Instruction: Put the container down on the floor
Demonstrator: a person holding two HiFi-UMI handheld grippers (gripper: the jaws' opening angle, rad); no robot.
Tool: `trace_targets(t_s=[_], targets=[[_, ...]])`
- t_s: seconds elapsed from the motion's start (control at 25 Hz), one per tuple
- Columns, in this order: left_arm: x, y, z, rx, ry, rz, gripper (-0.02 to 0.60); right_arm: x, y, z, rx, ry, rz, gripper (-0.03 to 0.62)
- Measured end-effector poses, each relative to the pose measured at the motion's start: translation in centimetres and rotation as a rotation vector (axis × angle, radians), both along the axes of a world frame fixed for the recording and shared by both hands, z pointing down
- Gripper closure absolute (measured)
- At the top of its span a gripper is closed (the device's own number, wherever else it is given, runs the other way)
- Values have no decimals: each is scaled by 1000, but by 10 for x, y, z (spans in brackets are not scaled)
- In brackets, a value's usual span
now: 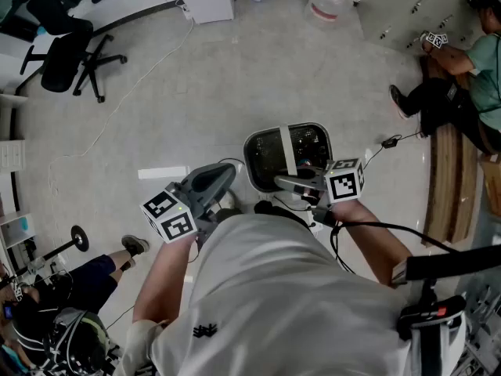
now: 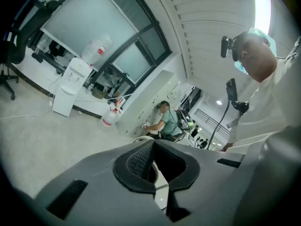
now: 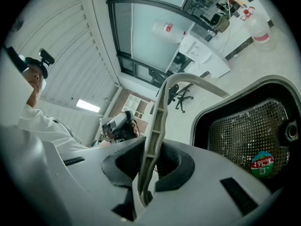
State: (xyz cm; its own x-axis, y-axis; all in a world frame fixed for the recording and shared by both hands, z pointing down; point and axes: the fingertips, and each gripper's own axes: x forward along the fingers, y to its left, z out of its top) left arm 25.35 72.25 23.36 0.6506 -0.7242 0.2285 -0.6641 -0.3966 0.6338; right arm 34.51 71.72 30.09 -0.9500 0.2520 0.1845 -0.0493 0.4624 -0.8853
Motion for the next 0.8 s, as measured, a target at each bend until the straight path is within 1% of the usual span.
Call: trace_targets(t_s=[0.16, 0.32, 0.44, 0.64, 0.72, 0.8], targets=[[27, -5, 3, 17, -8, 27, 571, 26, -3, 10, -4, -2, 40, 554], [34, -11, -7, 39, -31, 37, 571, 35, -10, 4, 16, -16, 57, 554], [30, -11, -11, 44, -17, 21, 571, 30, -14, 1, 27, -18, 45, 556], [13, -13, -19, 45, 4, 6, 572, 8, -31, -7, 0, -28, 57, 554], [2, -21, -22, 43, 17, 4, 571, -4, -45, -13, -42, -64, 75, 554], [-4, -37, -20, 50, 24, 12, 571, -13, -67, -21, -94, -133, 111, 556]])
